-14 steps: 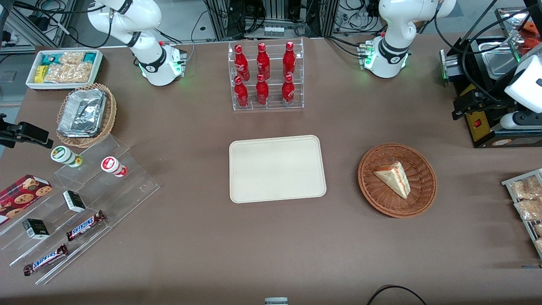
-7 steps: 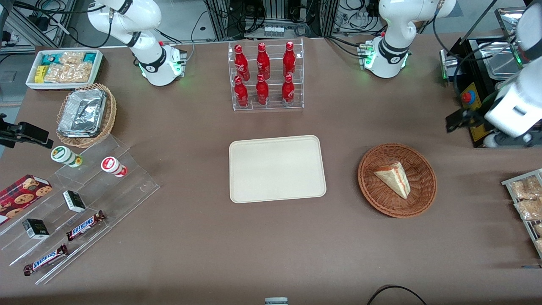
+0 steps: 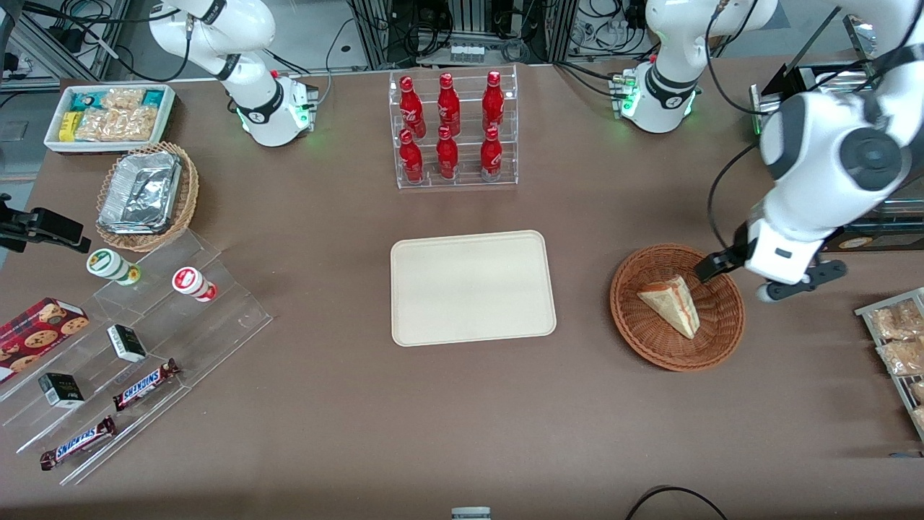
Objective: Place sandwich from basket to tray
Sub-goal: 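Lower the open left gripper over the sandwich in the wicker basket, then close the left gripper on the wrapped sandwich and lift it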
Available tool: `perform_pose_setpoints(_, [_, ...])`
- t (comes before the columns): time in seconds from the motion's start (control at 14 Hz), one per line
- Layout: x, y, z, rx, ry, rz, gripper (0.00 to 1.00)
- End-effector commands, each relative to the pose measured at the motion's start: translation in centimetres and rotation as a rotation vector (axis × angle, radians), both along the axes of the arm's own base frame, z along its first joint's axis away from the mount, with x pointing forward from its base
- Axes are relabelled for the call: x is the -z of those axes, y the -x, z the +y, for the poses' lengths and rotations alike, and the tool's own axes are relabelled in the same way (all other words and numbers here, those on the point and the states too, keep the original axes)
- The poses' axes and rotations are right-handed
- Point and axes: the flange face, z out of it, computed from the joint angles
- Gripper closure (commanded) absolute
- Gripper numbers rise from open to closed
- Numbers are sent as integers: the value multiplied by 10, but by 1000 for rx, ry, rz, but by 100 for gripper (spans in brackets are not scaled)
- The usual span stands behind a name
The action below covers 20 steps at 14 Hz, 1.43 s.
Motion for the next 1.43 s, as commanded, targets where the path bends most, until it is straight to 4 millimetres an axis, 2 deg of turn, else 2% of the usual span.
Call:
perform_pose_setpoints(0.0, [31,22,1,-86,-2,-57,0])
perform_pose_setpoints(0.21, [71,31,3,-130,16,-95,0])
perform_pose_setpoints(0.36, [93,30,1,-159,25,-91,0])
perform_pose_setpoints(0.57, [120,36,0,-157,36,-101,0])
perform_pose_setpoints(0.93, [153,36,-1,-178,49,-98,0])
perform_pose_setpoints(1.0, [159,37,-2,-175,49,-87,5])
perform_pose_setpoints(1.07, [163,36,-2,-177,49,-82,40])
perform_pose_setpoints(1.14, [161,35,-3,-180,50,-87,82])
perform_pose_setpoints(1.21, [160,34,-3,-181,50,-88,100])
perform_pose_setpoints(1.36, [151,28,-3,-180,53,-106,100])
